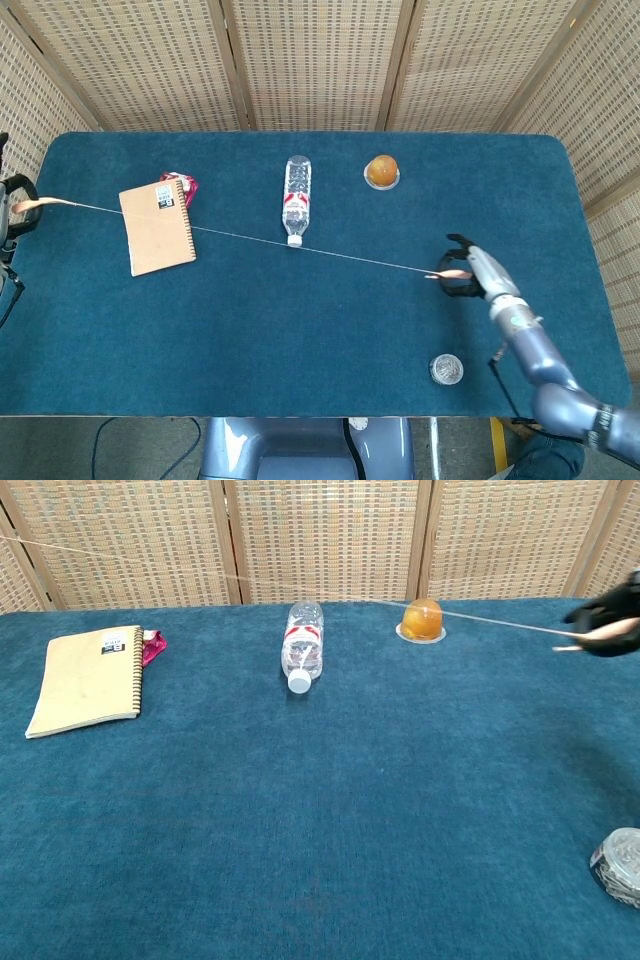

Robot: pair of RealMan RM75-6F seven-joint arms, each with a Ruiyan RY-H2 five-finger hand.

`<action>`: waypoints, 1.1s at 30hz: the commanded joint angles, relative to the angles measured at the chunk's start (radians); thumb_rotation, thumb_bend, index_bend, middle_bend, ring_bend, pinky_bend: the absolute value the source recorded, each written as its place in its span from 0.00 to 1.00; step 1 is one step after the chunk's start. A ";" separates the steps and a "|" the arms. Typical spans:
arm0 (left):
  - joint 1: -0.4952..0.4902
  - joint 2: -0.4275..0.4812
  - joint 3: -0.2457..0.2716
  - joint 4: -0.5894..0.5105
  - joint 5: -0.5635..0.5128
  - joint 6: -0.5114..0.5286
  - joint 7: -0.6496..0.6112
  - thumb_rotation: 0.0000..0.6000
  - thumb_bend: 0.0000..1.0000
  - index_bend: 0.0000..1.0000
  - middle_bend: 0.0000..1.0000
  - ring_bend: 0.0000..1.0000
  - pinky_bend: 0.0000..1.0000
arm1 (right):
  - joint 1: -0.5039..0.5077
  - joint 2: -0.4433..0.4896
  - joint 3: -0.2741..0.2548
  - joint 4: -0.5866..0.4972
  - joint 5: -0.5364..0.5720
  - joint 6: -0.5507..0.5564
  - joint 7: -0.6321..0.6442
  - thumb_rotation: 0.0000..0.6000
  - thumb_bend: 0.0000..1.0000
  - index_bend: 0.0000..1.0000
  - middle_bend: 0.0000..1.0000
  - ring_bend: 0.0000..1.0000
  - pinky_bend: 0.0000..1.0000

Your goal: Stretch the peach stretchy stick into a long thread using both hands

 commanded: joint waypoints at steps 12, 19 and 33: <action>-0.102 -0.081 -0.038 0.120 -0.043 -0.131 0.025 1.00 0.69 0.81 0.00 0.00 0.00 | -0.281 0.168 -0.089 0.038 -0.468 -0.067 0.336 1.00 0.61 0.84 0.16 0.00 0.00; -0.190 -0.134 -0.091 0.190 -0.125 -0.249 0.082 1.00 0.69 0.81 0.00 0.00 0.00 | -0.334 0.200 -0.141 0.055 -0.637 -0.046 0.451 1.00 0.61 0.84 0.16 0.00 0.00; -0.334 -0.246 -0.149 0.417 -0.219 -0.409 0.130 1.00 0.70 0.82 0.00 0.00 0.00 | -0.462 0.268 -0.293 0.065 -0.838 0.105 0.532 1.00 0.61 0.85 0.16 0.00 0.00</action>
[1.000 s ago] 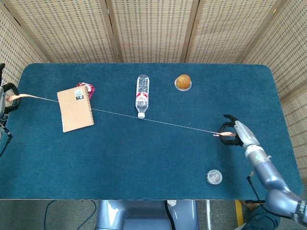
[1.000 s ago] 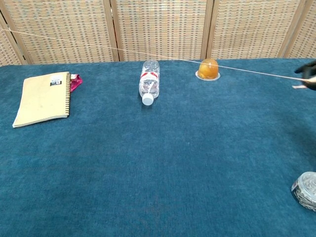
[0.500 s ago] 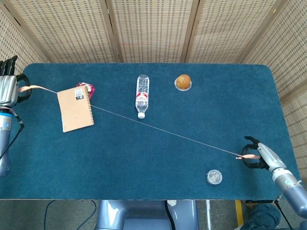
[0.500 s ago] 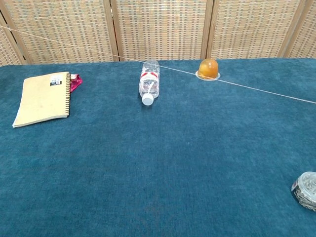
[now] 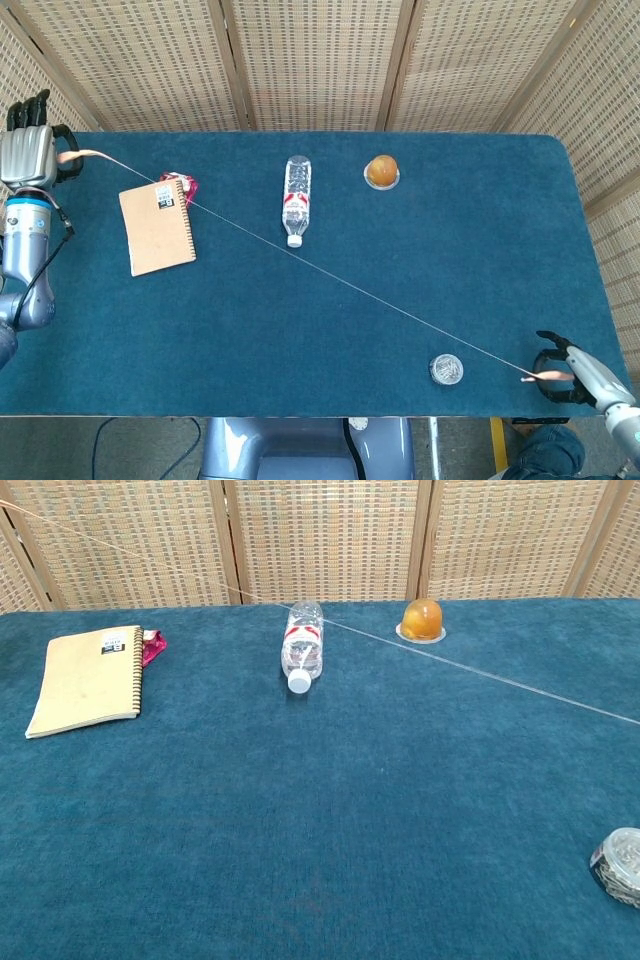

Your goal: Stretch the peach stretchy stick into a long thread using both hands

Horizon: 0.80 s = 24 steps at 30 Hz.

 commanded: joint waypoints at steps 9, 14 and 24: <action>-0.124 -0.095 -0.030 0.230 -0.044 -0.151 0.003 1.00 0.70 0.82 0.00 0.00 0.00 | -0.083 0.036 -0.089 0.000 -0.064 0.124 0.065 1.00 0.61 0.85 0.16 0.00 0.00; -0.166 -0.104 -0.045 0.292 -0.054 -0.188 -0.003 1.00 0.70 0.82 0.00 0.00 0.00 | -0.101 0.037 -0.113 0.001 -0.070 0.149 0.070 1.00 0.61 0.85 0.16 0.00 0.00; -0.204 -0.091 -0.071 0.345 -0.082 -0.232 0.020 1.00 0.70 0.82 0.00 0.00 0.00 | -0.149 0.031 -0.159 0.052 -0.079 0.210 0.145 1.00 0.61 0.85 0.16 0.00 0.00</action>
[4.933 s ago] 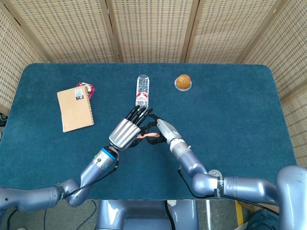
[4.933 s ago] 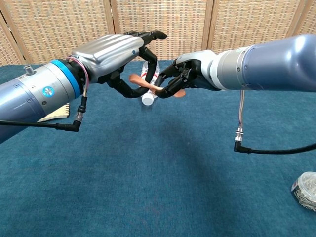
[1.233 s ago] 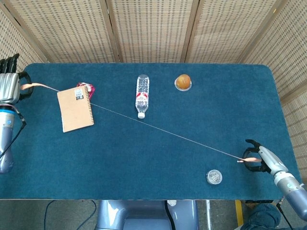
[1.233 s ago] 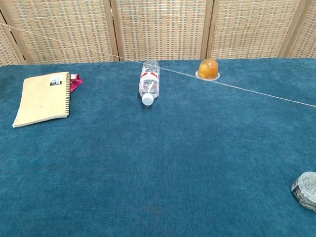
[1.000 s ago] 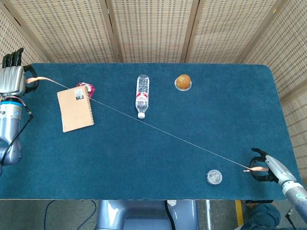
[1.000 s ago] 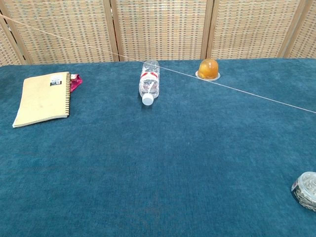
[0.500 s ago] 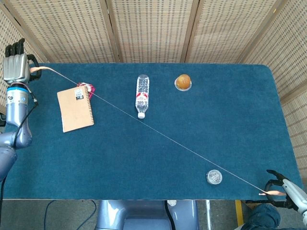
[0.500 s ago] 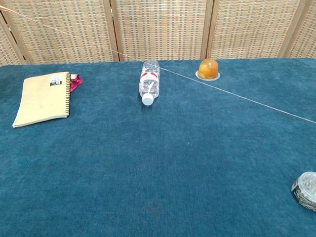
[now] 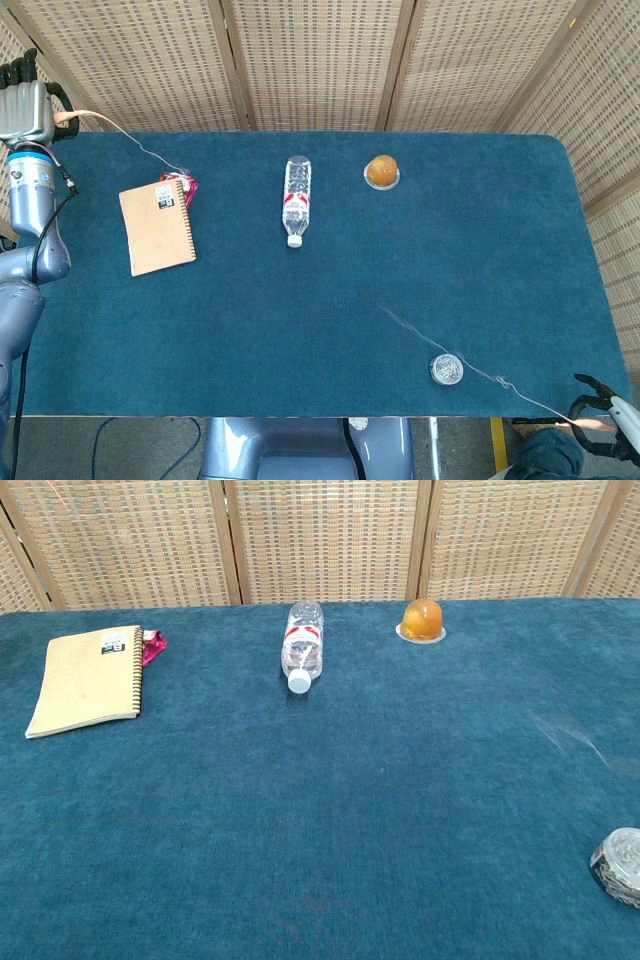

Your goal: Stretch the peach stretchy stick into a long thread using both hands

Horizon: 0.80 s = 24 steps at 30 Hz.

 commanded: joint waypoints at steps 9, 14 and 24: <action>0.006 -0.014 0.002 -0.009 -0.004 -0.008 -0.002 1.00 0.70 0.82 0.00 0.00 0.00 | -0.071 -0.024 -0.044 0.094 -0.028 0.110 0.122 1.00 0.61 0.85 0.16 0.00 0.00; 0.014 -0.010 0.013 -0.045 0.021 0.021 -0.040 1.00 0.70 0.83 0.00 0.00 0.00 | -0.054 -0.026 -0.041 0.099 -0.057 0.125 0.134 1.00 0.61 0.85 0.16 0.00 0.00; 0.127 0.144 0.094 -0.423 0.220 0.281 -0.285 1.00 0.71 0.83 0.00 0.00 0.00 | 0.145 0.042 0.074 -0.071 -0.041 0.020 0.039 1.00 0.61 0.85 0.16 0.00 0.00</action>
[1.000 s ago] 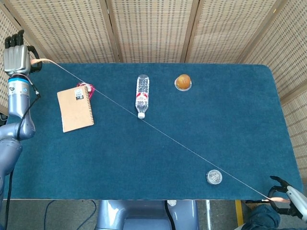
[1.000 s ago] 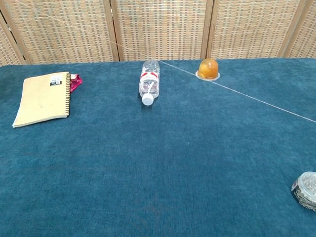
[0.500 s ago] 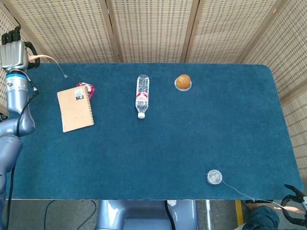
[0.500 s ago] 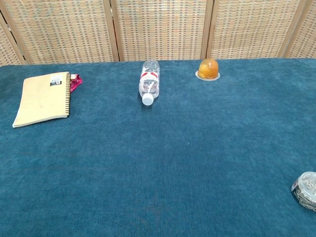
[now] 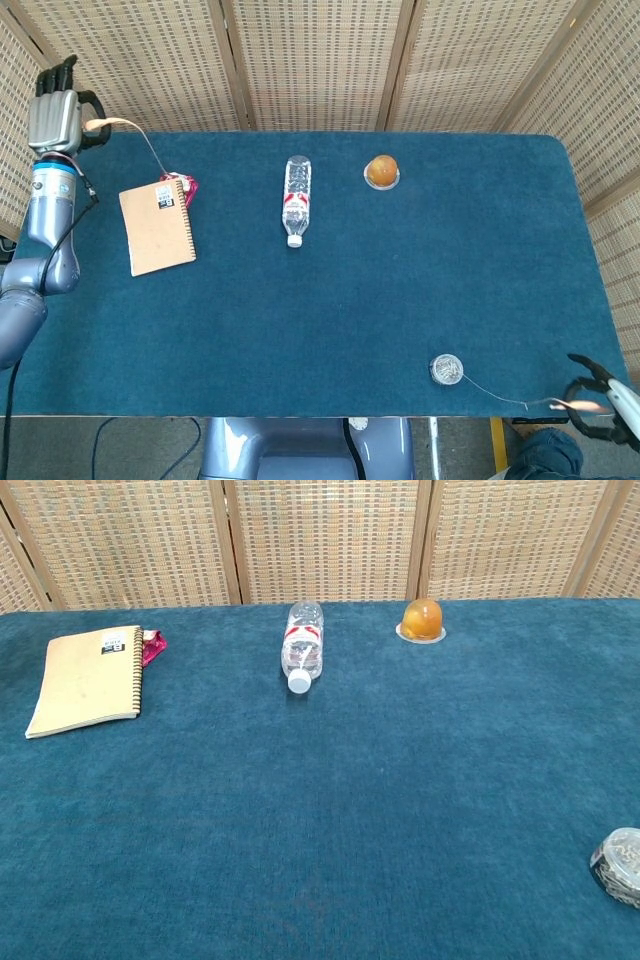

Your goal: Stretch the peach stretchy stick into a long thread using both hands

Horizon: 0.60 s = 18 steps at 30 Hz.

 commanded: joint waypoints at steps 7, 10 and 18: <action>0.156 0.191 0.094 -0.443 0.173 0.243 -0.112 1.00 0.71 0.83 0.00 0.00 0.00 | 0.252 0.015 0.178 -0.119 0.134 -0.207 -0.058 1.00 0.61 0.85 0.16 0.00 0.00; 0.195 0.227 0.123 -0.540 0.206 0.287 -0.096 1.00 0.71 0.83 0.00 0.00 0.00 | 0.330 -0.019 0.232 -0.111 0.199 -0.283 -0.060 1.00 0.61 0.85 0.16 0.00 0.00; 0.290 0.290 0.171 -0.796 0.258 0.415 -0.040 1.00 0.71 0.83 0.00 0.00 0.00 | 0.504 -0.150 0.351 -0.061 0.358 -0.426 -0.085 1.00 0.61 0.85 0.16 0.00 0.00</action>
